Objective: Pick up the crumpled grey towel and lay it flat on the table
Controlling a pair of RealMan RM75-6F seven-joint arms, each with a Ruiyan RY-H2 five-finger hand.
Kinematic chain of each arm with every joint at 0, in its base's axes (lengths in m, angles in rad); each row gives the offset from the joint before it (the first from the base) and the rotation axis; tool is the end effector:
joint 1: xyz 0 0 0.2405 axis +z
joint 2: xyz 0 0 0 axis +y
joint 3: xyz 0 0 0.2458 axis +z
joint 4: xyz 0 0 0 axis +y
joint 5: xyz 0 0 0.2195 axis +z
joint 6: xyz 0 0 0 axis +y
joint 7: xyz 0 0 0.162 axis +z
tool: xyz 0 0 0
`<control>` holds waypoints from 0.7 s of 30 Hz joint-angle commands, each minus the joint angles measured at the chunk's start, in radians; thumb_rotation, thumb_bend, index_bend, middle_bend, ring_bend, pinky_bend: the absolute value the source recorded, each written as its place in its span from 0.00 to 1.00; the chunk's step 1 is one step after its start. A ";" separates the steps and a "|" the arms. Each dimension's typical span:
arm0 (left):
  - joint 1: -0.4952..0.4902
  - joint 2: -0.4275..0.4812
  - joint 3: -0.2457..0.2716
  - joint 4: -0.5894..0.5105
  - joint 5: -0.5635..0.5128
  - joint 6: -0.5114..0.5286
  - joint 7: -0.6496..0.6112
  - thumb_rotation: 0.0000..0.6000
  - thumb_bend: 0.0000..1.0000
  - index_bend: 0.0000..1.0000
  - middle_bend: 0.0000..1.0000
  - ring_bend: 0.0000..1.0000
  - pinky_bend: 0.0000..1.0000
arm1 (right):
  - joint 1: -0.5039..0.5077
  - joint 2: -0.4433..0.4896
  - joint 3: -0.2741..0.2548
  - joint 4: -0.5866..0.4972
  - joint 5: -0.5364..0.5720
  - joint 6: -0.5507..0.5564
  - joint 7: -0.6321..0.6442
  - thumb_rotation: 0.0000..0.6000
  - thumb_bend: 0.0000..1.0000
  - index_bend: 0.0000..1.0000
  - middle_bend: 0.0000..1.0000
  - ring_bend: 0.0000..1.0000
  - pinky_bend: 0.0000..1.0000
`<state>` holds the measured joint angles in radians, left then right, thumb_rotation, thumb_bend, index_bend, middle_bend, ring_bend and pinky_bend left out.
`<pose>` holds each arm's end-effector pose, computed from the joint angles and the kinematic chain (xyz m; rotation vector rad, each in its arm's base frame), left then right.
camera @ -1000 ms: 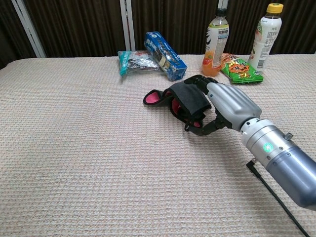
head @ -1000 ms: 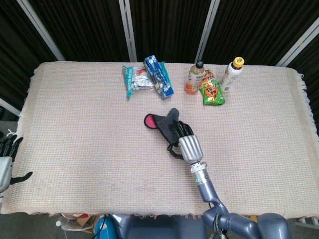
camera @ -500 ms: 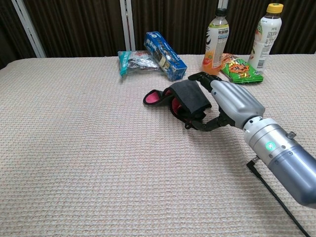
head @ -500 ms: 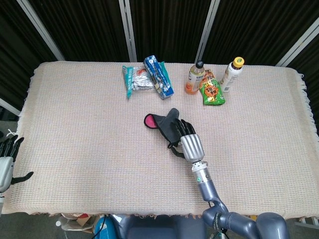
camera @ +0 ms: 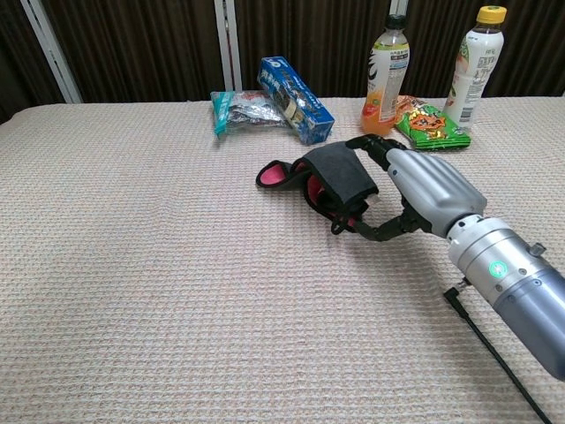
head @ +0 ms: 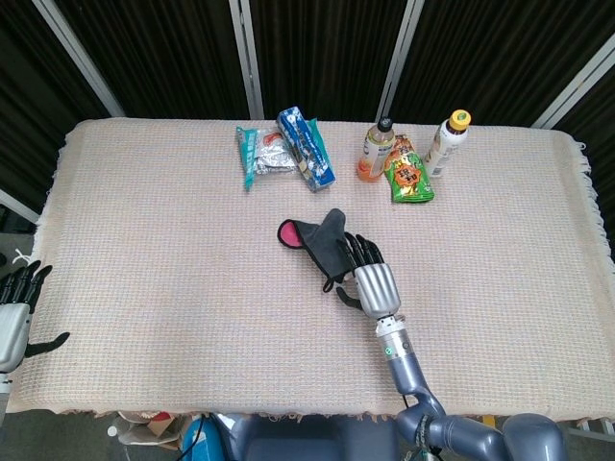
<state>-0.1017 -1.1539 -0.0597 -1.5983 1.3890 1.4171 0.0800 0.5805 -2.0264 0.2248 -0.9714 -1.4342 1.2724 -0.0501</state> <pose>-0.3211 0.2054 0.1340 -1.3522 -0.9432 -0.7878 -0.1410 -0.3270 -0.0936 1.5514 -0.9591 1.2819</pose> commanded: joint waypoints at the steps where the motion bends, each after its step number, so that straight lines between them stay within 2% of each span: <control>1: 0.000 0.000 -0.001 0.000 0.000 0.001 -0.002 1.00 0.00 0.00 0.00 0.00 0.02 | 0.007 -0.008 0.006 0.006 0.000 0.001 0.002 1.00 0.28 0.10 0.09 0.06 0.13; 13: 0.001 -0.004 -0.005 0.014 -0.004 0.001 -0.026 1.00 0.00 0.00 0.00 0.00 0.02 | 0.057 -0.066 0.060 0.081 -0.005 0.044 0.074 1.00 0.28 0.10 0.09 0.06 0.15; 21: 0.000 -0.007 -0.003 0.020 -0.005 -0.003 -0.029 1.00 0.00 0.00 0.00 0.00 0.02 | 0.079 -0.080 0.101 0.106 -0.008 0.105 0.096 1.00 0.28 0.25 0.09 0.07 0.17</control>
<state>-0.1020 -1.1610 -0.0632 -1.5786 1.3837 1.4138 0.0514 0.6570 -2.1043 0.3200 -0.8662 -1.4442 1.3710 0.0407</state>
